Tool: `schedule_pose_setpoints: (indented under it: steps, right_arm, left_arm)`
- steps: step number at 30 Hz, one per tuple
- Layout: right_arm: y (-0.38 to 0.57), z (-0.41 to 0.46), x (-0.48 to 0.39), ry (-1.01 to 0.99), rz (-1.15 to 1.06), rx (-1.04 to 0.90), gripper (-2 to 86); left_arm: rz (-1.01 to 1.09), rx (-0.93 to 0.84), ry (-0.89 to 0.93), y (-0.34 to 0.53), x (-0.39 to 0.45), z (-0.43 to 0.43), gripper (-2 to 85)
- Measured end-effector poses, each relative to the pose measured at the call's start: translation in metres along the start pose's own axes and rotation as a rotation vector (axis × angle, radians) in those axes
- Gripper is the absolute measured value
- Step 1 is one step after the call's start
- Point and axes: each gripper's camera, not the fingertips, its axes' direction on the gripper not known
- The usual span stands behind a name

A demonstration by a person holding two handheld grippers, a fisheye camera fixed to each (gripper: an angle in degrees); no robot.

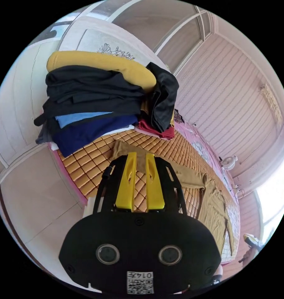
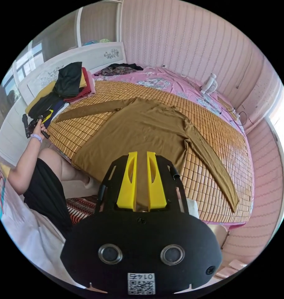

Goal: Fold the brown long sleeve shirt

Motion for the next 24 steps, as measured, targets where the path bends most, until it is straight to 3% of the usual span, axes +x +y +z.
schedule_pose_setpoints:
  steps: [5, 8, 13, 17, 24]
  right_arm:
    - [-0.084, 0.05, -0.07, -0.149, -0.181, -0.033, 5.5]
    - [-0.141, 0.092, -0.133, -0.35, -0.331, -0.103, 5.2]
    - [-0.22, 0.157, -0.27, -0.588, -0.541, -0.159, 6.2]
    - [-0.251, 0.188, -0.351, -0.596, -0.663, -0.176, 6.7]
    - [-0.29, 0.228, -0.461, -0.438, -0.86, -0.177, 6.8]
  left_arm:
    - [0.109, 0.06, -0.02, -0.041, -0.039, -0.02, 3.2]
    - [0.049, 0.092, -0.074, -0.032, -0.065, 0.005, 1.2]
    - [-0.033, -0.067, -0.04, -0.041, -0.089, 0.052, 3.6]
    - [-0.045, -0.065, -0.023, -0.047, -0.096, 0.073, 5.8]
    - [-0.027, -0.109, -0.003, -0.055, -0.094, 0.109, 9.0]
